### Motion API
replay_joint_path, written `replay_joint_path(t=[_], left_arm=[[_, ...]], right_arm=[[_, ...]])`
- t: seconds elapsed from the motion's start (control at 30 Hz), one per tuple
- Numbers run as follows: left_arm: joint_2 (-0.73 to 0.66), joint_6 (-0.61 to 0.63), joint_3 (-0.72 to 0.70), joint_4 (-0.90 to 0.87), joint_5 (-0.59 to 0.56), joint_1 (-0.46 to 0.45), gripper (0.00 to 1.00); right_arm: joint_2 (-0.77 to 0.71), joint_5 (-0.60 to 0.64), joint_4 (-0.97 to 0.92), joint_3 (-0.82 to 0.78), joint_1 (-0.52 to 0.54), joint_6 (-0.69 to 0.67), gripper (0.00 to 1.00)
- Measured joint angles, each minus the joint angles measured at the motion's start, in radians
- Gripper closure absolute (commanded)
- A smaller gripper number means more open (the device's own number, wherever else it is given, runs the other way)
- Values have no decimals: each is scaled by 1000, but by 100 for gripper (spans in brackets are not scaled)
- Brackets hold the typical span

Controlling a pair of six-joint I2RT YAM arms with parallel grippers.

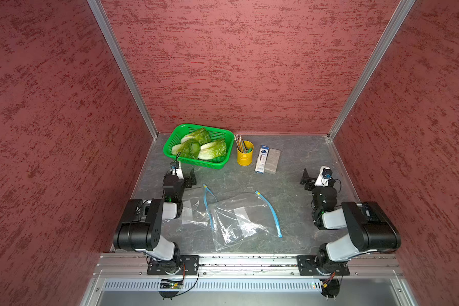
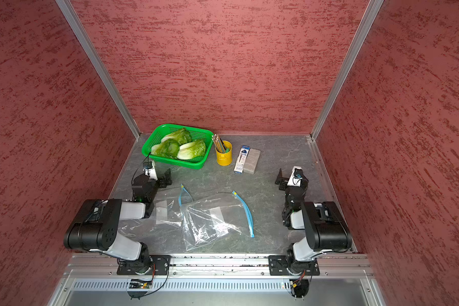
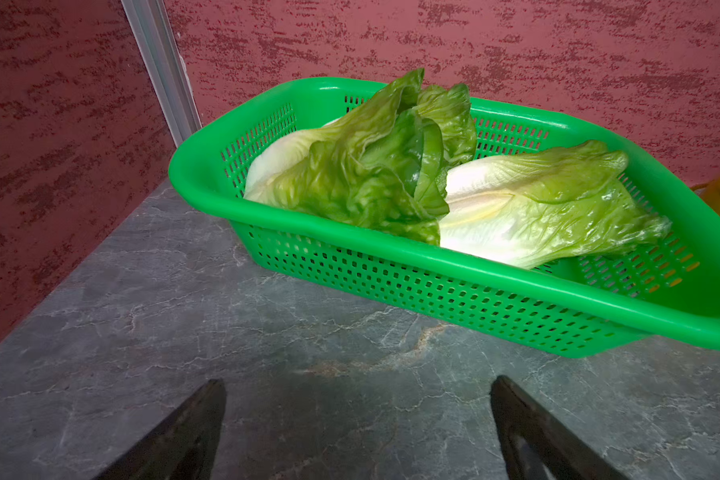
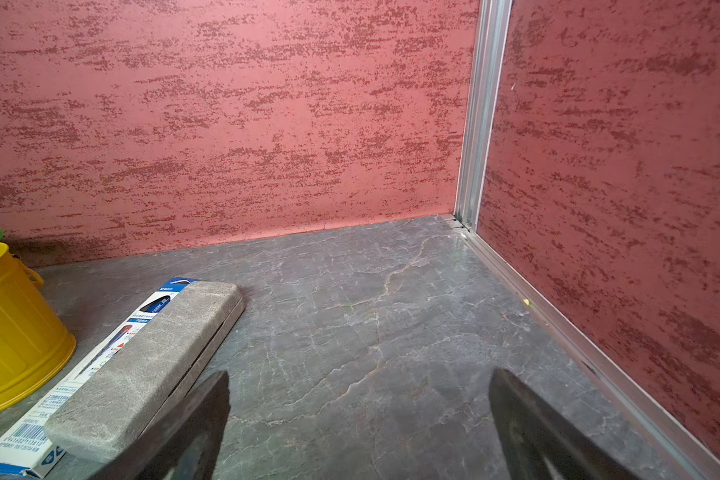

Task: Put the chinese cabbages into a zipper bag and zip it
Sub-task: Adjust the zipper food storage bag at the center of the board.

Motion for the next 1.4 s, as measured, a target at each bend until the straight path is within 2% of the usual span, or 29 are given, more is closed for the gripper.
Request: replay_joint_path(t=[1.07,1.2,1.4], left_arm=[[-6,0,0,-10,12,0,0],[-67,1,0,-49,22,0,0],[-247,-1,-6,-116,28,1,0]], right_arm=[[0,0,0,0,0,0,1],[0,-5,1,0,0,-1,1],[-39,-12,11,-31,0,-3,1]])
